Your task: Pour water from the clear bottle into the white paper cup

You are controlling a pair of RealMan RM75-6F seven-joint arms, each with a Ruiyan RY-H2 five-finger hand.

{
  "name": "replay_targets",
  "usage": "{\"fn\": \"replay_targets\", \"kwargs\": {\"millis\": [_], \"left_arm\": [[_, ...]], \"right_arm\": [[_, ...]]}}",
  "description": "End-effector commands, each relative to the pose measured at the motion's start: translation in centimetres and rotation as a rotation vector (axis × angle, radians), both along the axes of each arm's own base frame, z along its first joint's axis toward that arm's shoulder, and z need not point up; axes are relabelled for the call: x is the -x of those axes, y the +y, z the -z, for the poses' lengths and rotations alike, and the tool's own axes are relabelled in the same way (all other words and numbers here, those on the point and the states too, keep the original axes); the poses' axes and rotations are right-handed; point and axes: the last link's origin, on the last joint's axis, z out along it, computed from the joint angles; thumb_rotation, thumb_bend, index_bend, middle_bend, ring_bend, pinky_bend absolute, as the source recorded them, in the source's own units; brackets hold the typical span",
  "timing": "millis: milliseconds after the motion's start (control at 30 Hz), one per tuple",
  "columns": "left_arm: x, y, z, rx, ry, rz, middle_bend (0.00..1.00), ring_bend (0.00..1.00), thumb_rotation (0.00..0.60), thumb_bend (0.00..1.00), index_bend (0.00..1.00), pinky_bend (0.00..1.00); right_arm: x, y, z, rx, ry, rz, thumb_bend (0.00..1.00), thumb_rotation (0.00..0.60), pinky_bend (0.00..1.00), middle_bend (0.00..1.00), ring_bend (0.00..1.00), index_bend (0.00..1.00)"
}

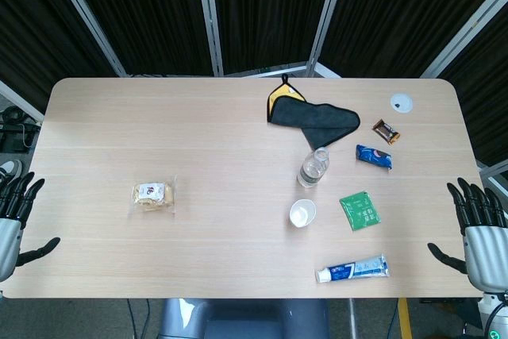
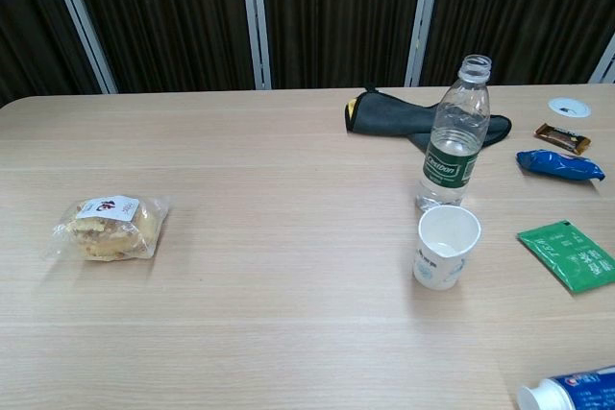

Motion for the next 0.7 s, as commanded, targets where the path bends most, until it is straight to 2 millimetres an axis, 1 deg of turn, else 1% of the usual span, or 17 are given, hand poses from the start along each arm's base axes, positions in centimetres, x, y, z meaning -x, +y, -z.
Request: {"fn": "replay_targets", "kwargs": {"millis": [33,200,300,367,467,567,633,667,700], "left_arm": [[0.0,0.0,0.0,-0.002,0.003,0.001,0.00,0.00,0.600,0.00,0.00,0.00],[0.0,0.1,0.1,-0.003,-0.005,0.001,0.00,0.00,0.600,0.00,0.00,0.00],[-0.1,0.1,0.0,-0.004,-0.008,0.009,0.00,0.00,0.600,0.00,0.00,0.00],[-0.2,0.1,0.0,0.000,-0.014,0.012,0.00,0.00,0.600,0.00,0.00,0.00],[-0.3,0.2,0.0,0.007,-0.022,0.013,0.00,0.00,0.600,0.00,0.00,0.00],[-0.4,0.3,0.0,0.005,-0.019,0.014,0.00,0.00,0.600,0.00,0.00,0.00],[-0.4,0.5,0.2,0.003,-0.009,0.013,0.00,0.00,0.600,0.00,0.00,0.00],[-0.5,0.5,0.3,0.002,-0.009,0.014,0.00,0.00,0.600,0.00,0.00,0.00],[-0.6,0.6,0.4,0.002,-0.009,0.017,0.00,0.00,0.600,0.00,0.00,0.00]], "right_arm": [[0.0,-0.1,0.0,0.001,-0.003,0.002,0.00,0.600,0.00,0.00,0.00,0.00],[0.3,-0.5,0.4,-0.039,-0.030,0.009,0.00,0.600,0.00,0.00,0.00,0.00],[0.8,-1.4,0.9,-0.088,-0.078,0.028,0.00,0.600,0.00,0.00,0.00,0.00],[1.4,-2.8,1.0,-0.106,-0.092,0.051,0.00,0.600,0.00,0.00,0.00,0.00],[2.2,-5.3,1.6,-0.131,-0.185,0.079,0.00,0.600,0.00,0.00,0.00,0.00],[3.0,-7.2,2.1,-0.164,-0.236,0.094,0.00,0.600,0.00,0.00,0.00,0.00],[4.0,-10.0,2.9,-0.219,-0.284,0.115,0.00,0.600,0.00,0.00,0.00,0.00],[4.2,-10.6,3.1,-0.235,-0.295,0.115,0.00,0.600,0.00,0.00,0.00,0.00],[4.6,-11.7,3.4,-0.270,-0.317,0.111,0.00,0.600,0.00,0.00,0.00,0.00]]}}
